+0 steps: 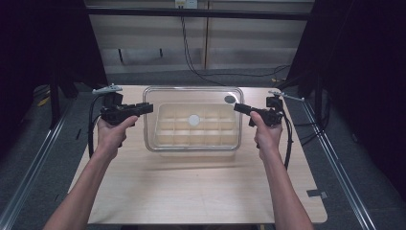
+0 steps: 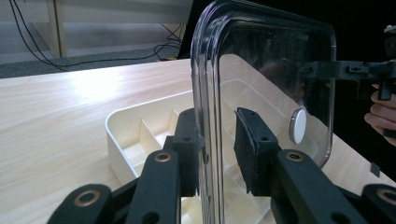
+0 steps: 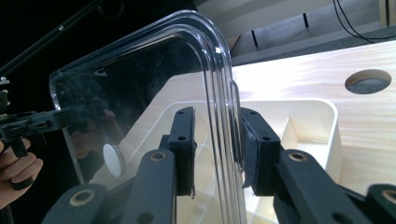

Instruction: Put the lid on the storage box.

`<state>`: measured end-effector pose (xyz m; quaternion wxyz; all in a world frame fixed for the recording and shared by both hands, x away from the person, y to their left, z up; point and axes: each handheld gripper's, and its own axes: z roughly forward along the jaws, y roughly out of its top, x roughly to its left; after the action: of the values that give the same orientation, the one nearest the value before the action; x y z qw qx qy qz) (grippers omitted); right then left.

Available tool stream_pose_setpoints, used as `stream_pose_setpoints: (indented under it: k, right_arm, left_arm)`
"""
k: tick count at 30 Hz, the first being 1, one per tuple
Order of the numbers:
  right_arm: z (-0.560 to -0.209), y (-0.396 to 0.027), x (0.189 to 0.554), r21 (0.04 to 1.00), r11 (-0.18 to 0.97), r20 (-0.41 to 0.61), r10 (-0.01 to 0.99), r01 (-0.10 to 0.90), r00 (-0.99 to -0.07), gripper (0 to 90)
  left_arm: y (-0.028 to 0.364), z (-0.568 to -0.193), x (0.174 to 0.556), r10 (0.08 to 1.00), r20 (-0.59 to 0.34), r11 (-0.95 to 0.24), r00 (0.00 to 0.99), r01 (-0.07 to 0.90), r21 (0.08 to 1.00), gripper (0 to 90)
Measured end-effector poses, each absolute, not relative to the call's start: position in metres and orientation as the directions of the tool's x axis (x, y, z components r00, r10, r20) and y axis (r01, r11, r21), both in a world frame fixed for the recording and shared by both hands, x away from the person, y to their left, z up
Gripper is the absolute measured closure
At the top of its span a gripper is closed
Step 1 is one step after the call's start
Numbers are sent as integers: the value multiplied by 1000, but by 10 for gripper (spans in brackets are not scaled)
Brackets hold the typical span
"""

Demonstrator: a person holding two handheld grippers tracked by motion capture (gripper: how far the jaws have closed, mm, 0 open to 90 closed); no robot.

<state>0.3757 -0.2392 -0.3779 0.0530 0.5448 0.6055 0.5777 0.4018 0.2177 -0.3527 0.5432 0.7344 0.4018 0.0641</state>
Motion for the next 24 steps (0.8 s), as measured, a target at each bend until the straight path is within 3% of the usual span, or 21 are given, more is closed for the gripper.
stream_pose_setpoints:
  k: [24]
  right_arm:
    - [-380,-247,395,745,-256,551,757,616,-351,696]
  left_arm:
    - [205,-361,427,678,-354,-109,645,564,819,698]
